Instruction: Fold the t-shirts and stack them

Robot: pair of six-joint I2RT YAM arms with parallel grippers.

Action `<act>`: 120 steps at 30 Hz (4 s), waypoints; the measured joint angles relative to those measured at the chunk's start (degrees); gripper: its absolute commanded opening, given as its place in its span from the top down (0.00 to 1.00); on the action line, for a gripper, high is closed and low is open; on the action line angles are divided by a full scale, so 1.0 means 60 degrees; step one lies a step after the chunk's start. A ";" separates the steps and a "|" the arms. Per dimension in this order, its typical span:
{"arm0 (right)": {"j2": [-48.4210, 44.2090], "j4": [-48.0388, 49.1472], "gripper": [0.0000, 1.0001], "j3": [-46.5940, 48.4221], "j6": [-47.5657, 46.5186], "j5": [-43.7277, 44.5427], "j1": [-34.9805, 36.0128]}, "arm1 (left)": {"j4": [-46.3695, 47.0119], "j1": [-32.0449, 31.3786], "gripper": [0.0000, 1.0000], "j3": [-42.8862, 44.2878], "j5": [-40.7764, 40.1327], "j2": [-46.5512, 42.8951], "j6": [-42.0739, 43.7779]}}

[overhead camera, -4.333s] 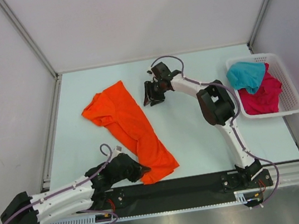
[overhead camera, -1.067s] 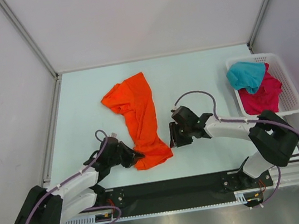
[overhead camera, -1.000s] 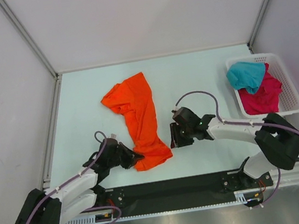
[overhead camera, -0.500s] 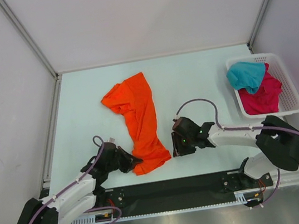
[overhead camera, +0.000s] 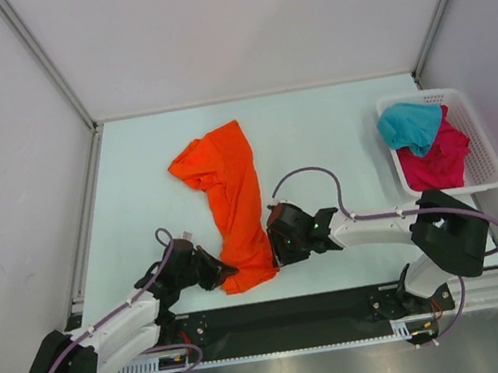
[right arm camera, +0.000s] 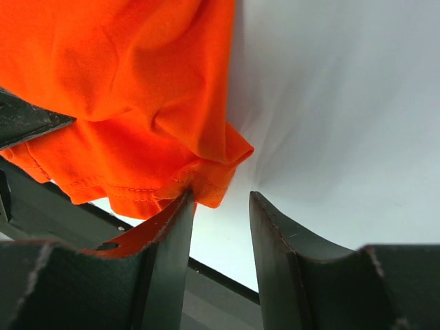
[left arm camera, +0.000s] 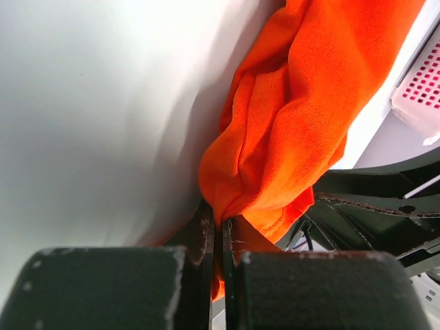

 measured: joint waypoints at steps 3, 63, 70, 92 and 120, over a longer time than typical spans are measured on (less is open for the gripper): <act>-0.0157 -0.0186 0.57 0.0000 0.0018 0.0164 0.0000 | 0.0055 0.0000 1.00 -0.0029 0.0022 0.0004 -0.0036; -0.0255 -0.0361 1.00 -0.0102 0.0200 0.0324 0.0255 | 0.0076 0.0517 1.00 -0.0248 0.0922 -0.0991 -0.0288; -0.1967 -0.1876 1.00 0.0393 0.0288 0.0769 0.0656 | -0.0637 0.0528 0.94 -0.0350 0.1672 -0.2568 -0.0685; 0.0681 -0.3249 1.00 0.4131 -0.1475 0.0550 -0.1293 | 0.0656 0.1552 0.74 0.1483 0.3067 0.1927 -0.1005; 0.6127 -0.4404 0.92 1.0145 -0.3843 -0.1242 -0.4080 | 0.1177 0.4113 0.71 0.4732 0.3847 0.6794 0.1464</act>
